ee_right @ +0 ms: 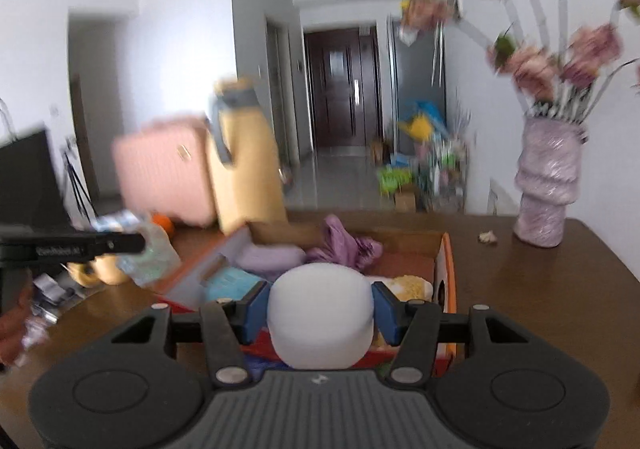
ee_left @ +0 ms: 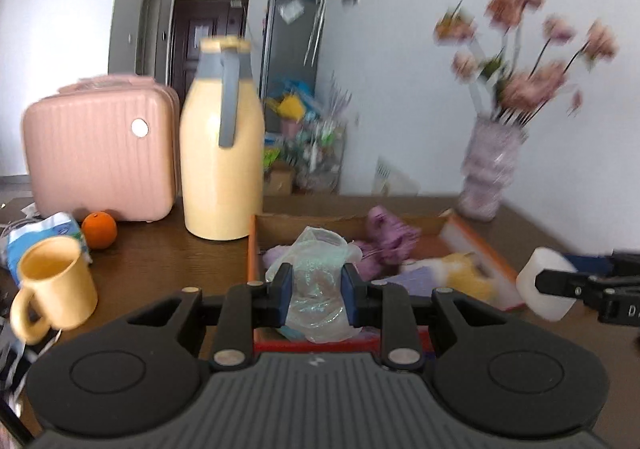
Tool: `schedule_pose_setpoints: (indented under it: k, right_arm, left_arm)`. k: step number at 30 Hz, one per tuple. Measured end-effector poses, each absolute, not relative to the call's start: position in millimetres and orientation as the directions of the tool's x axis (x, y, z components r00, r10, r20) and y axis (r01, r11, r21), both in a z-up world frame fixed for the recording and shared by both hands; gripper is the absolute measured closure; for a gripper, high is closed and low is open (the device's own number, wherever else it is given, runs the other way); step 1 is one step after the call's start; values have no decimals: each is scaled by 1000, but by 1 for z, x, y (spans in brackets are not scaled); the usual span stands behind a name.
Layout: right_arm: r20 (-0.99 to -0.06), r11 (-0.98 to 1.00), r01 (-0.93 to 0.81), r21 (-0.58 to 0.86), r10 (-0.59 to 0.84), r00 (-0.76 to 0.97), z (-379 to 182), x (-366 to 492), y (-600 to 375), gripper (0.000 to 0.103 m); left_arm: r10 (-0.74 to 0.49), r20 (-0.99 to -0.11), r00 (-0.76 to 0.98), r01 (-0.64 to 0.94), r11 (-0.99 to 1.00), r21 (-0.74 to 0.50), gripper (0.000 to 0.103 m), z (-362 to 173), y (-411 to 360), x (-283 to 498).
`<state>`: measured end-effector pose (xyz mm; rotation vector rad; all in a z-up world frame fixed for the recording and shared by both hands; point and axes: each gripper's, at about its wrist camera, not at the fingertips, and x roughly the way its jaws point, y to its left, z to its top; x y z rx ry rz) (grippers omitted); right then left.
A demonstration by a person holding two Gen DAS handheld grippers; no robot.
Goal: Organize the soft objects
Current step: 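Lower the plastic bag and sponge into the box and open both grippers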
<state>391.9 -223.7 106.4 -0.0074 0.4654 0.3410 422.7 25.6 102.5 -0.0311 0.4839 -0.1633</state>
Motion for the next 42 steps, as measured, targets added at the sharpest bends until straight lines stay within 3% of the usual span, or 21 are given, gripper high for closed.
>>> schedule_pose_setpoints:
  k: [5,9,17,21,23,26,31,34,42]
  right_arm:
    - [-606,958,-269,-99,156,780,65,478,-196,49]
    - [-665,944,-313,-110,164,728,38,506,-176,49]
    - [-730,934,-313,175,336,595,18,529,-194,47]
    - [-739,949,-288,124,282,612,23,522,-199,42]
    - [-724,949,-287,128,288,627,36,510,-204,41]
    - [-671,954,-279,110,278,688,67,492,-213,28]
    - [-566,958,-278,73,270,779,129,450,-225,26]
    - [-493,960,-279,34,259,830,154,420,-229,19]
    - [-422,956,-294,6,268,866,175,370,-228,18]
  left_arm:
    - [-64,-553,831,126,989,74,77,62,18,483]
    - [-68,-598,798,169,979,113,75,33,14,495]
    - [-95,-621,778,188,978,86,74,25,15,495]
    - [-132,-633,763,205,978,44,55,33,15,489]
    - [-148,-626,766,207,978,21,53,43,18,482]
    - [-145,-585,798,186,983,10,51,69,26,467]
    - [-129,-478,869,149,989,4,43,122,34,431]
    - [-130,-418,899,142,990,-3,38,143,35,407]
    - [-142,-373,917,154,988,3,36,165,31,361]
